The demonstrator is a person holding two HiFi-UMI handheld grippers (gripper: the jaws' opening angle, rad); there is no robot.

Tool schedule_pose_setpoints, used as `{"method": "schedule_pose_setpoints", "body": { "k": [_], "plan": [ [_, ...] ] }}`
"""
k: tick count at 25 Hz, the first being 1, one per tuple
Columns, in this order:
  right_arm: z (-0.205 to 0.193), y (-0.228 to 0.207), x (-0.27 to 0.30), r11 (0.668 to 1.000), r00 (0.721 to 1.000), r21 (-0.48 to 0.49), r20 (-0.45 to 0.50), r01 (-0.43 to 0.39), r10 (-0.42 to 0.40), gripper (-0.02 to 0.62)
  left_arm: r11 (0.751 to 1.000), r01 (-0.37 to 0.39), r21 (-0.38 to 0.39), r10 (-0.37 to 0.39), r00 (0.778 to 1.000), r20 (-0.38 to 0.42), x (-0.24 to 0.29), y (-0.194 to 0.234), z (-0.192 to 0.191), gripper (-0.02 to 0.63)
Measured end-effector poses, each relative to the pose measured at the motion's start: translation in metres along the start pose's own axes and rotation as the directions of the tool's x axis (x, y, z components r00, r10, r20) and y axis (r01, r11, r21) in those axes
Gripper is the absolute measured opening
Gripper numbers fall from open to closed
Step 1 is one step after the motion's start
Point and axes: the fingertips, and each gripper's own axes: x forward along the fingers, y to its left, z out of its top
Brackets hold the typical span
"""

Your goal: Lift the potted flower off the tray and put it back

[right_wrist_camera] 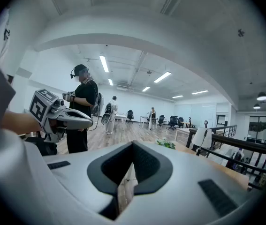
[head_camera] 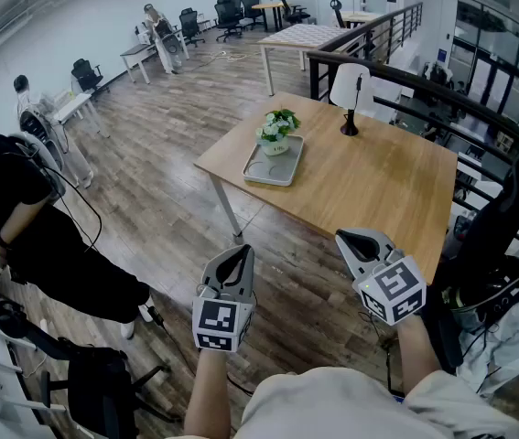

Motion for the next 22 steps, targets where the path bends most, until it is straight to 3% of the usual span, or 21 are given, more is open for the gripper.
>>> {"method": "schedule_pose_setpoints", "body": {
  "k": [7, 15, 22],
  "plan": [
    [0.009, -0.011, 0.006, 0.996, 0.997, 0.082, 0.057, 0.038, -0.043, -0.005, 0.999, 0.039, 0.033, -0.039, 0.999, -0.021, 0.008, -0.001, -0.003, 0.014],
    [0.010, 0.006, 0.011, 0.998, 0.999, 0.061, 0.039, 0.016, -0.019, -0.005, 0.999, 0.033, 0.006, -0.033, 0.999, -0.022, -0.001, 0.014, -0.010, 0.014],
    [0.005, 0.024, 0.010, 0.997, 0.998, 0.065, 0.034, 0.051, -0.054, -0.004, 0.998, 0.064, -0.004, -0.064, 0.998, -0.021, -0.012, 0.021, -0.023, 0.015]
  ]
}}
